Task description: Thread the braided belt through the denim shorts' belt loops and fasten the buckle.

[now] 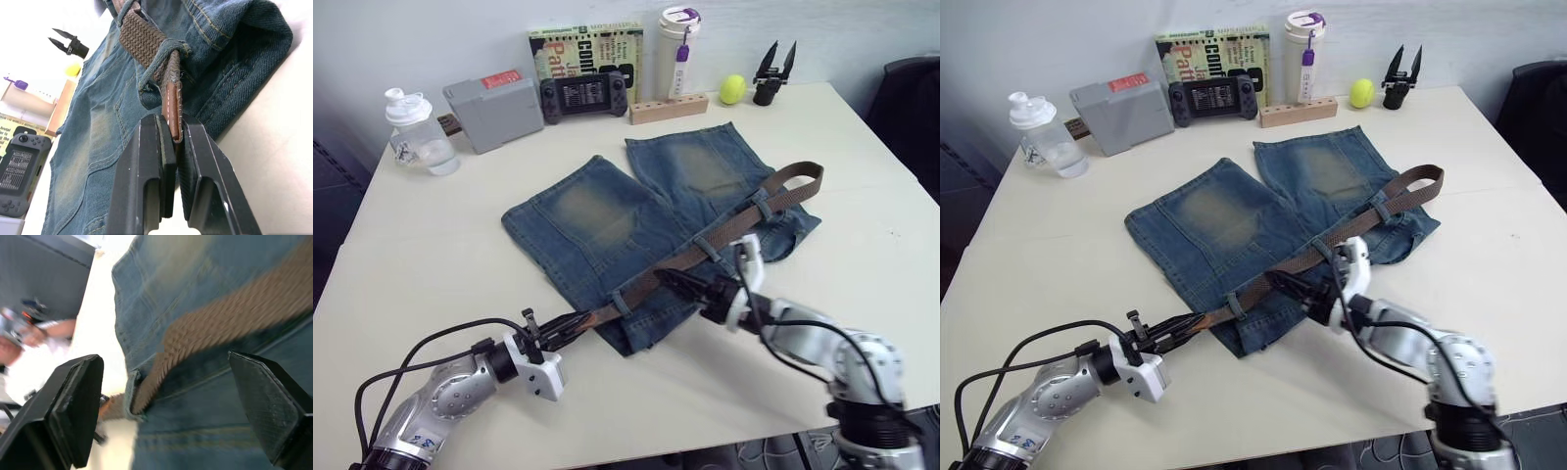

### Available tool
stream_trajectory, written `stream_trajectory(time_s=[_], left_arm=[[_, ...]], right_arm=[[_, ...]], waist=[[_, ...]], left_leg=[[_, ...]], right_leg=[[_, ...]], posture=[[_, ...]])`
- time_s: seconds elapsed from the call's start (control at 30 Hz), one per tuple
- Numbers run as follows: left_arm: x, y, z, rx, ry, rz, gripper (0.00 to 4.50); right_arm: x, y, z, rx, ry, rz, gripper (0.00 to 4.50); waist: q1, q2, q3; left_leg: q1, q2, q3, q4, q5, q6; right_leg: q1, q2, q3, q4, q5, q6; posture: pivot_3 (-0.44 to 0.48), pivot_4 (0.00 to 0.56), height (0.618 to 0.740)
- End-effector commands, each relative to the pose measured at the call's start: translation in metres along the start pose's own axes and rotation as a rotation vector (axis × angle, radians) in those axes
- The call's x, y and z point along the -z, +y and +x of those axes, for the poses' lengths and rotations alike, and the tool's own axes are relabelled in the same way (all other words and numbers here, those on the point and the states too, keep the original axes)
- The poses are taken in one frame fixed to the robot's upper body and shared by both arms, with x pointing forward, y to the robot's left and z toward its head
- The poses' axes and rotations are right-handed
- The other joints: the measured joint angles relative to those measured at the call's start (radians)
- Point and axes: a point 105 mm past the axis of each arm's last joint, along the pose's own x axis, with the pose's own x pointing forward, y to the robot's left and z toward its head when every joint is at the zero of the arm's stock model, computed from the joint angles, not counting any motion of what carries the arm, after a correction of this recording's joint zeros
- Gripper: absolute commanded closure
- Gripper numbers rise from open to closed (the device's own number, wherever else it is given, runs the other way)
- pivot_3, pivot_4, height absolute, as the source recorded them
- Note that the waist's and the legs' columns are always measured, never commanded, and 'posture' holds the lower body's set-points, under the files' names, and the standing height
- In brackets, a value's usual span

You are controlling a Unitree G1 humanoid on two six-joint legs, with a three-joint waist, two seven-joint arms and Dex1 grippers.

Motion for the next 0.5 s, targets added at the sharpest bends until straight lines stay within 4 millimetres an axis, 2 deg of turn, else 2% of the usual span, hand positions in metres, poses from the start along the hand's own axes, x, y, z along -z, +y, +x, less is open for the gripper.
stream_trajectory(time_s=[0.03, 0.13, 0.27, 0.37, 0.5], left_arm=[[0.014, -0.02, -0.011, 0.083, 0.078, -0.023, 4.5], [0.015, -0.018, -0.012, 0.076, 0.078, -0.021, 4.5], [0.014, -0.017, -0.015, 0.068, 0.079, -0.012, 4.5], [0.016, -0.019, -0.028, 0.077, 0.091, 0.005, 4.5], [0.033, -0.031, -0.083, 0.17, 0.17, 0.053, 4.5]], right_arm=[[0.002, 0.001, 0.001, 0.014, 0.015, -0.213, 1.29], [0.022, -0.022, 0.006, 0.127, 0.118, -0.398, 2.58], [0.047, -0.049, 0.01, 0.224, 0.209, -0.486, 4.48], [0.059, -0.055, 0.013, 0.237, 0.245, -0.472, 4.48], [0.064, -0.054, 0.019, 0.221, 0.242, -0.413, 4.48]], waist=[[0.001, 0.0, 0.0], [0.002, -0.001, 0.0], [0.001, -0.001, 0.0], [0.0, -0.004, -0.002], [-0.007, -0.012, -0.007]], left_leg=[[0.0, 0.0, 0.0, 0.0, 0.0, 0.0], [0.0, -0.002, 0.0, 0.0, 0.0, 0.0], [0.0, -0.002, 0.0, 0.0, 0.0, 0.0], [0.001, -0.002, 0.0, 0.0, 0.0, 0.0], [0.003, 0.002, 0.0, -0.001, -0.001, -0.002]], right_leg=[[0.0, 0.0, 0.0, 0.0, 0.0, 0.0], [0.0, -0.001, 0.0, 0.0, 0.0, 0.0], [0.0, -0.001, -0.001, 0.0, 0.0, 0.0], [0.001, 0.0, -0.001, 0.0, 0.0, 0.0], [0.002, 0.002, -0.002, -0.001, -0.001, -0.002]], posture=[[0.0, 0.15, 0.72], [0.0, 0.15, 0.72], [0.0, 0.15, 0.72], [0.0, 0.15, 0.72], [0.0, 0.15, 0.72]])
